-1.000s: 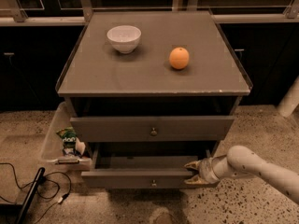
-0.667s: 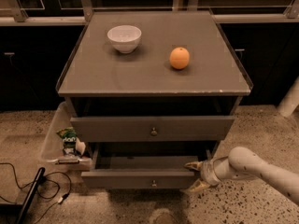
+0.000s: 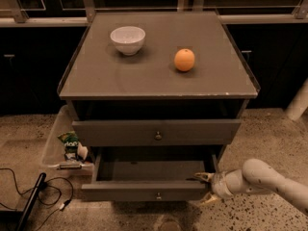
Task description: Open middle drawer
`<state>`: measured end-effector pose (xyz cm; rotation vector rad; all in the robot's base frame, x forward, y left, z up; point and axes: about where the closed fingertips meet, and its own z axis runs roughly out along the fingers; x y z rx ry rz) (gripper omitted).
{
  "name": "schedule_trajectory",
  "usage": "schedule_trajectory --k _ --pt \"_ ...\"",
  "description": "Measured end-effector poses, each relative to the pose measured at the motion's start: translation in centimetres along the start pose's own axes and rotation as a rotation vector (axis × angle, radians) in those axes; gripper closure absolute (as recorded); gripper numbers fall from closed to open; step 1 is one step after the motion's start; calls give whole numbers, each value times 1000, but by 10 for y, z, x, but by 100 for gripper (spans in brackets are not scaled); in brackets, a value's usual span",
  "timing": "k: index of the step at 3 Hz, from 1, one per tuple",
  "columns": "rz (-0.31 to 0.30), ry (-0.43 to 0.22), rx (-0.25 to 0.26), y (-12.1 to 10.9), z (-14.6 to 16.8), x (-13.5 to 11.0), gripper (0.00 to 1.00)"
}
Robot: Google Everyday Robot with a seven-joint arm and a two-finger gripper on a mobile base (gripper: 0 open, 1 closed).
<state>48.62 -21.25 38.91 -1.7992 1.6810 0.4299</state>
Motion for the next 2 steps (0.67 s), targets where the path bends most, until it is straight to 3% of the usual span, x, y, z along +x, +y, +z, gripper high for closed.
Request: schedule_trajectory --k 1,2 --pt "-3 -9 -4 19 -7 1 60" --pt "-13 -8 -4 21 -11 -2 83"
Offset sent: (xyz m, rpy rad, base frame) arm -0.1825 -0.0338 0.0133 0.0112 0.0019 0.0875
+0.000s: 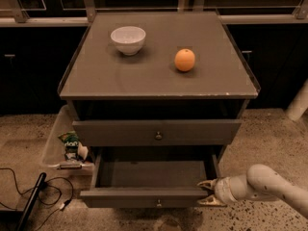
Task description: Open middle drawer
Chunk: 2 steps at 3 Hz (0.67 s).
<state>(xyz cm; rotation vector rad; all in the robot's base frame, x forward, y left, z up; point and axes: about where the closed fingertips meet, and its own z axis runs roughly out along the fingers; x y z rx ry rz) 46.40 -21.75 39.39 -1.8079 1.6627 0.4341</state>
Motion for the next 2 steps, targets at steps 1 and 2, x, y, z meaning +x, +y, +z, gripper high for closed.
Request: schedule_trajectory --k 1,2 --pt "1 3 -2 13 -5 0 80" --pt "1 3 -2 13 -5 0 57"
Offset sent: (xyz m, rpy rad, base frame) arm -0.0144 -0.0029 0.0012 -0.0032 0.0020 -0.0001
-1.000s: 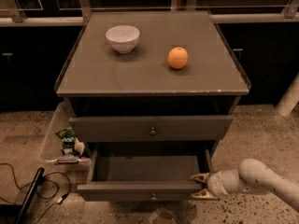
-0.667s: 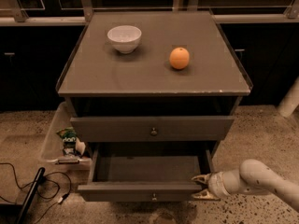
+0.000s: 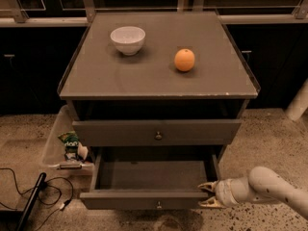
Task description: Open middle drawer
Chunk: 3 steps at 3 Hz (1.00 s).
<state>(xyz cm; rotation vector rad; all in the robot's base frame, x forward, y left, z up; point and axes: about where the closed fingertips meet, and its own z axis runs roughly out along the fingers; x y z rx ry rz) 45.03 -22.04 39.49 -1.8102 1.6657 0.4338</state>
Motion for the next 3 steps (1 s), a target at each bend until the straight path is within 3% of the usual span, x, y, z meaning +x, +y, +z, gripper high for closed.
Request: schedule_trajectory --k 2,3 --pt "1 -18 -11 4 0 1 10" --pt "-5 -59 -24 32 -12 3 13"
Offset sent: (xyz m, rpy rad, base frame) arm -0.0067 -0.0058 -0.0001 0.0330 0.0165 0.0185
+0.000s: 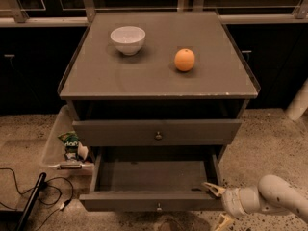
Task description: Open middle drawer
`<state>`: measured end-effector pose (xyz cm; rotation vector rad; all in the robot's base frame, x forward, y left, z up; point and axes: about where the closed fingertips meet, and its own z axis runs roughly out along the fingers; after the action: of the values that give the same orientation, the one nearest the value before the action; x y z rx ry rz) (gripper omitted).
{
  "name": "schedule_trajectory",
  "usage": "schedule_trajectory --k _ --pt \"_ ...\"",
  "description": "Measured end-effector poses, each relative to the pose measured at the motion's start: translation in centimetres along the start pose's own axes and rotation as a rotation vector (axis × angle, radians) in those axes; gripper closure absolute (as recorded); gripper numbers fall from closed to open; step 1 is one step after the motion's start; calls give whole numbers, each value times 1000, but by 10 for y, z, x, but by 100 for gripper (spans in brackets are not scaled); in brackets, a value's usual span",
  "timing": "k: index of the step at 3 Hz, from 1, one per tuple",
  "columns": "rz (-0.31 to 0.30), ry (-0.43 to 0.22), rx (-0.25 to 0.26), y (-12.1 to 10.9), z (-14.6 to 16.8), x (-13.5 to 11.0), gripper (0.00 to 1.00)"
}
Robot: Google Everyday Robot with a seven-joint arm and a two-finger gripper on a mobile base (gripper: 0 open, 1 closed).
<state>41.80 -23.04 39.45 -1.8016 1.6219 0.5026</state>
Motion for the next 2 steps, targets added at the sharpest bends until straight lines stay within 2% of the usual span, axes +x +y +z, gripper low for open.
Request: schedule_trajectory --k 1,2 --pt "-15 -23 -2 39 -21 4 36" --pt "-29 -30 -3 54 -29 4 60"
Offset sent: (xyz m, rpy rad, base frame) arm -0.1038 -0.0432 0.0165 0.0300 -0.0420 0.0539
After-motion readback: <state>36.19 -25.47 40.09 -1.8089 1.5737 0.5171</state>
